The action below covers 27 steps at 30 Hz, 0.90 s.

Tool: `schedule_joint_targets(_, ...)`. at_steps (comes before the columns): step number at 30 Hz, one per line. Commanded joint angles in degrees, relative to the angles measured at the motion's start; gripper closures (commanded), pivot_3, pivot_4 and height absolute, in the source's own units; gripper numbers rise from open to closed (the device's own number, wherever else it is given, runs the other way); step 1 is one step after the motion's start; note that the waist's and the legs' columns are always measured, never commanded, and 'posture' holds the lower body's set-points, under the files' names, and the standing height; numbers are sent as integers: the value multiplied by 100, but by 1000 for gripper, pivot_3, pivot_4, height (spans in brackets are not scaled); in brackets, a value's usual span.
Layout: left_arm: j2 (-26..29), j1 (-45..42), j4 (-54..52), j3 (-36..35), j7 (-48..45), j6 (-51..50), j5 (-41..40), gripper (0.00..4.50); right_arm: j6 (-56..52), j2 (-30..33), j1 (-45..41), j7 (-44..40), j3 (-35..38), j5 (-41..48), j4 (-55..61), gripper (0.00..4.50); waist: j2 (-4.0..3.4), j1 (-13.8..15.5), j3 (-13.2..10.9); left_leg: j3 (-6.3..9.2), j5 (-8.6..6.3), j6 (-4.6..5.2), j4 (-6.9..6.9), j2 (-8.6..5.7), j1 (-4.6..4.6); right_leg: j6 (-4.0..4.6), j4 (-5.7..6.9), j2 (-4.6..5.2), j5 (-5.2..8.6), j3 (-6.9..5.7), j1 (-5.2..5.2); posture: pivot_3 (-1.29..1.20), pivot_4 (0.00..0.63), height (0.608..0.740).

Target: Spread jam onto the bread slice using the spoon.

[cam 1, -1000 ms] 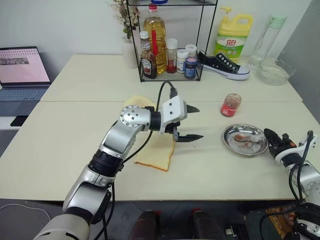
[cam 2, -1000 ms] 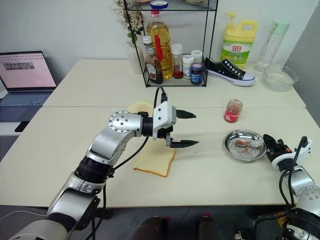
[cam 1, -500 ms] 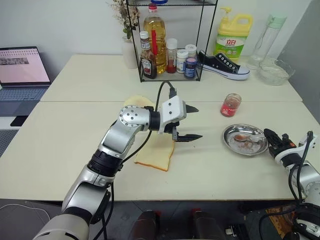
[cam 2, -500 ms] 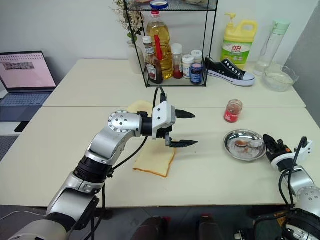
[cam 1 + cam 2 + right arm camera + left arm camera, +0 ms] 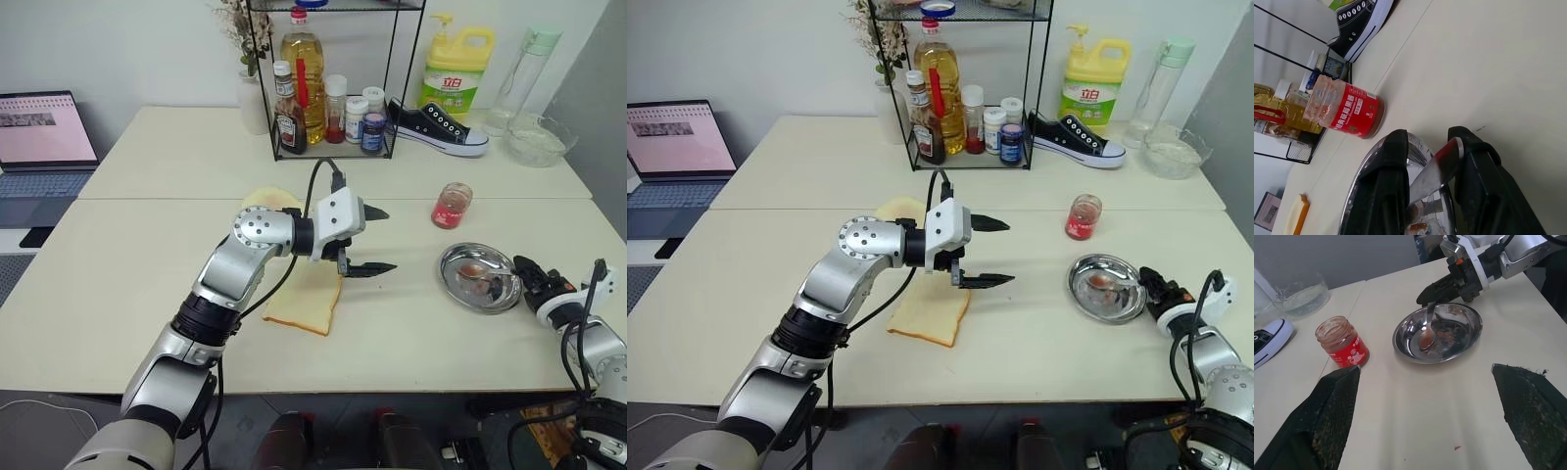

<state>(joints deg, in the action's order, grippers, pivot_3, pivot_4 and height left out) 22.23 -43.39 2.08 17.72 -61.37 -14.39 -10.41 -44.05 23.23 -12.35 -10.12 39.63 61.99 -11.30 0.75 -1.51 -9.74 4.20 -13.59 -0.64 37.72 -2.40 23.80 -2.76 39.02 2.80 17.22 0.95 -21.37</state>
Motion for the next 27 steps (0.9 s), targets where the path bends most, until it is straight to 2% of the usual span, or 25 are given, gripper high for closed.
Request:
schedule_joint_targets(1,8,-62,-165,-133,24,106,-40,0,-10,-39,50,18,19,-29,-29,3066,0,0,0,0,0,0,0,0,0,0,0,0,0,0,0,0,150,740)
schedule_joint_targets(10,-2,-23,-206,-115,23,114,-45,0,-24,-8,21,39,141,106,36,3066,0,0,0,0,0,0,0,0,0,0,0,0,0,0,0,0,150,740)
schedule_joint_targets(12,-7,-21,-207,-108,26,124,-39,0,-40,-1,17,8,140,136,73,3421,0,0,0,0,0,0,0,0,0,0,0,0,0,0,0,0,150,740)
schedule_joint_targets(27,-40,-28,-196,-81,23,149,-30,0,-28,40,46,102,98,201,156,3421,0,0,0,-1,0,0,-1,0,1,0,-1,0,0,0,-2,0,150,740)
